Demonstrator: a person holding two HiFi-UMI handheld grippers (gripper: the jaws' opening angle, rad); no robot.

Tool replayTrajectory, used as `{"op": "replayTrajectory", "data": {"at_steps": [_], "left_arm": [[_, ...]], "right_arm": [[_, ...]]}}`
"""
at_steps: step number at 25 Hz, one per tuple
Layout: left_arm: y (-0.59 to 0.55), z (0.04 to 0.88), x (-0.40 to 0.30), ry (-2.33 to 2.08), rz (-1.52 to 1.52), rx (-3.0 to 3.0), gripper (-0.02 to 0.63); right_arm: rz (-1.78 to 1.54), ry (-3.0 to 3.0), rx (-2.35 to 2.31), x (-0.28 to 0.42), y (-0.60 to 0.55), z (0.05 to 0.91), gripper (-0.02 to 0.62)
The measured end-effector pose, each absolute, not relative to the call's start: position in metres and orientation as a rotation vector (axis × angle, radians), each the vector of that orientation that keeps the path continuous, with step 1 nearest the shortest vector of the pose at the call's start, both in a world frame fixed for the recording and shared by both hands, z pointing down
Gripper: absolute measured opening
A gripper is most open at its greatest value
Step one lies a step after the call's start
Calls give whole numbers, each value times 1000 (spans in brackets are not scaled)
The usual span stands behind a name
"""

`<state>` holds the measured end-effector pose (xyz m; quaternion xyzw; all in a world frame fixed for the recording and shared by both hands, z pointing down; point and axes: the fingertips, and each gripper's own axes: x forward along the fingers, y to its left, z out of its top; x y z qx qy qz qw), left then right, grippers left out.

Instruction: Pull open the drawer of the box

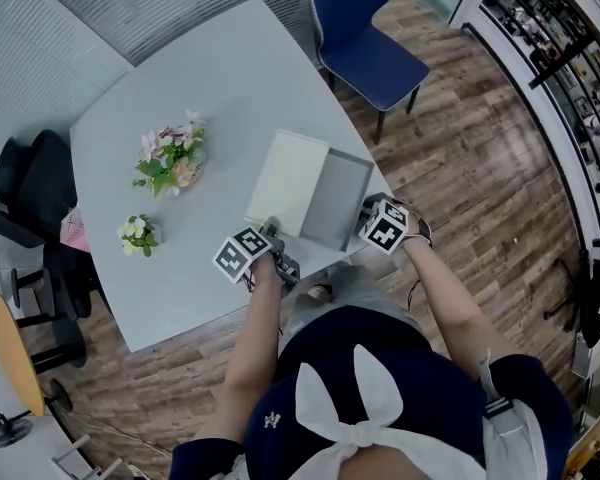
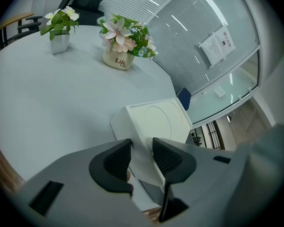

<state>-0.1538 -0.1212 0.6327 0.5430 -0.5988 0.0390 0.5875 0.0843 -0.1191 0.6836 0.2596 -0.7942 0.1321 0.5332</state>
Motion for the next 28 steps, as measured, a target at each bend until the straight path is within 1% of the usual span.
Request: {"op": "replayTrajectory", "data": {"at_steps": [2, 7, 15, 23, 25, 27, 28], "left_arm": [[-121, 632, -154, -1393, 86, 1256, 153], [-121, 632, -153, -1334, 60, 1271, 153], [-122, 621, -156, -1297, 24, 1339, 153], [-117, 572, -152, -1333, 28, 1553, 137], [-116, 556, -145, -1344, 40, 1632, 122], [-115, 541, -139, -1358, 57, 1709, 79], [-114, 534, -135, -1360, 64, 1745, 71]], "right_arm": [[324, -1898, 655, 85, -121, 681, 81], [360, -1925, 712, 86, -117, 671, 130], [377, -1962, 844, 88, -113, 642, 129], [336, -2063, 1026, 75, -105, 592, 110], [358, -2101, 1107, 72, -105, 575, 103], [371, -2136, 1186, 69, -104, 559, 93], [368, -2152, 1213, 67, -103, 551, 85]]}}
